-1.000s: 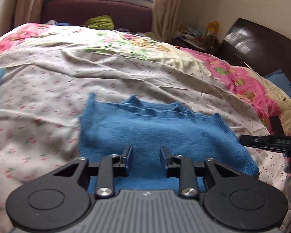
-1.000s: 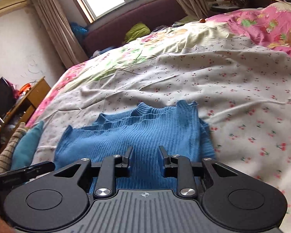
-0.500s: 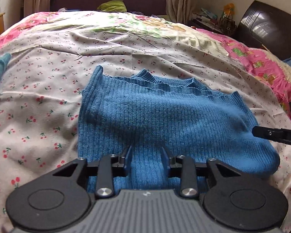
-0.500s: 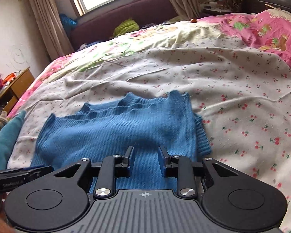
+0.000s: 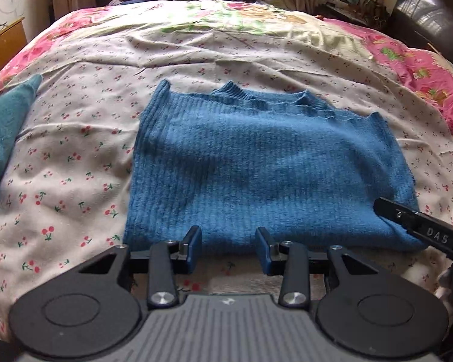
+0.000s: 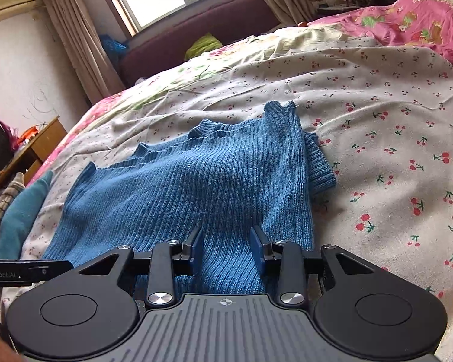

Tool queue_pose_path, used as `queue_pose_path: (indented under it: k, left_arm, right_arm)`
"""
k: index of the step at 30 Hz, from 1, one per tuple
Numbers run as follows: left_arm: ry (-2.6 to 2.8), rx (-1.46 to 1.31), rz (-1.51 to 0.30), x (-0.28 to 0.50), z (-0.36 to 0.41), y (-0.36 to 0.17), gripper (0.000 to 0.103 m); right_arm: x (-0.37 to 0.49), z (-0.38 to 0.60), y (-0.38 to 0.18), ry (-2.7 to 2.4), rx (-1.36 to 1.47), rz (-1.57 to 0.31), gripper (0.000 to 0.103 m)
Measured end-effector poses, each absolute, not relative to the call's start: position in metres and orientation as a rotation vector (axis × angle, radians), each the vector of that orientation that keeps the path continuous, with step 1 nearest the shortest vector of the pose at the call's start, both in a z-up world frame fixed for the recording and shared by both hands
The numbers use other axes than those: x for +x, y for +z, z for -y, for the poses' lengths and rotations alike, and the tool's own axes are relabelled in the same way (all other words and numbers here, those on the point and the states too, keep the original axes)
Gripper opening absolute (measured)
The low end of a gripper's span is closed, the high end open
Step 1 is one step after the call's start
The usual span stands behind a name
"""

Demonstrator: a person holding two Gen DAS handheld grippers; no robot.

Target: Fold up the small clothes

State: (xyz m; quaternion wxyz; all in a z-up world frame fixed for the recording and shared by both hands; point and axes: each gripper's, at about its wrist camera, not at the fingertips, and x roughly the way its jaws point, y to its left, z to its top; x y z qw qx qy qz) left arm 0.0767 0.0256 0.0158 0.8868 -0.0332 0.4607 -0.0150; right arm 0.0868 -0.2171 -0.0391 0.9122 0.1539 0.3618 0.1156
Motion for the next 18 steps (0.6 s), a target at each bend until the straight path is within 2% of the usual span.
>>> queue_pose_path:
  k: [9, 18]
  left_arm:
    - [-0.146, -0.157, -0.914, 0.083, -0.037, 0.018, 0.053]
    - [-0.224, -0.245, -0.885, 0.083, -0.047, 0.015, 0.056]
  right_arm:
    - [0.086, 0.200, -0.039, 0.170, 0.255, -0.744, 0.036]
    - [0.096, 0.181, -0.030, 0.095, 0.161, -0.845, 0.038]
